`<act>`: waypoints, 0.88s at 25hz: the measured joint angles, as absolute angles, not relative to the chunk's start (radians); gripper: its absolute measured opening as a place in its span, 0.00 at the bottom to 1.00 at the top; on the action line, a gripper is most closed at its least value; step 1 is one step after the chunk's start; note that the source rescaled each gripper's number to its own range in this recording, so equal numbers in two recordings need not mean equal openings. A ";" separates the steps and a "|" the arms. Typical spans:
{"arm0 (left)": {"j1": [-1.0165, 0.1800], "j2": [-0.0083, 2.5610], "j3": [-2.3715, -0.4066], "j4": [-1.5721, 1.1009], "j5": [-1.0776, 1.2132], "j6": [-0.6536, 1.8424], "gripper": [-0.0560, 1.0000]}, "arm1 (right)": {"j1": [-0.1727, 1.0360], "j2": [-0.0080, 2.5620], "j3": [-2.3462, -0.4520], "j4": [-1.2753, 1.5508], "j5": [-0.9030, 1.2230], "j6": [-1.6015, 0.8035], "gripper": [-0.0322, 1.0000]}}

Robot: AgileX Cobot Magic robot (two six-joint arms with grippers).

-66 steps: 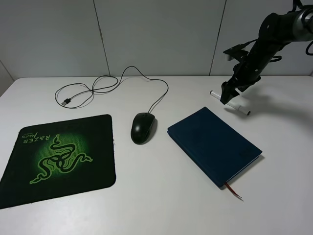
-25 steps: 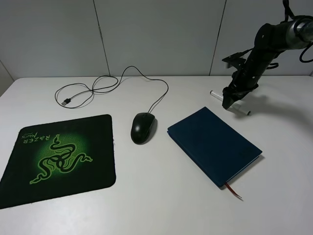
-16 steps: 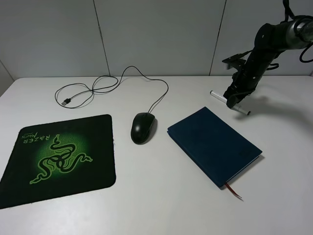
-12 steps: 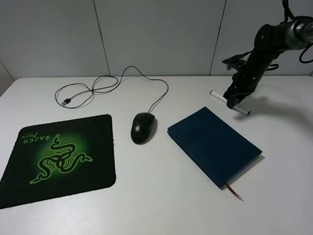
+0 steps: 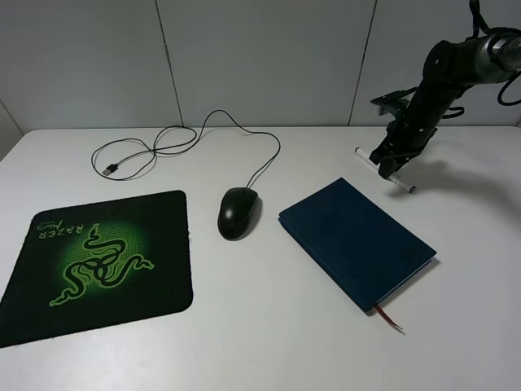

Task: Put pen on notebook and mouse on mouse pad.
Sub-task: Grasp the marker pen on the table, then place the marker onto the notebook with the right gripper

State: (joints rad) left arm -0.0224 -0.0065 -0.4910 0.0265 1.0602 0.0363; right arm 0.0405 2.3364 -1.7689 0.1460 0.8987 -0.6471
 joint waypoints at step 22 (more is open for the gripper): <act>-0.022 -0.007 -0.491 0.027 1.060 0.036 1.00 | 0.041 2.202 -1.768 0.126 1.100 -0.461 0.05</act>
State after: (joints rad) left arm -0.0224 -0.0065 -0.4910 0.0265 1.0602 0.0363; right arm 0.0405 2.2016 -1.7680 0.1264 1.1002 -0.4611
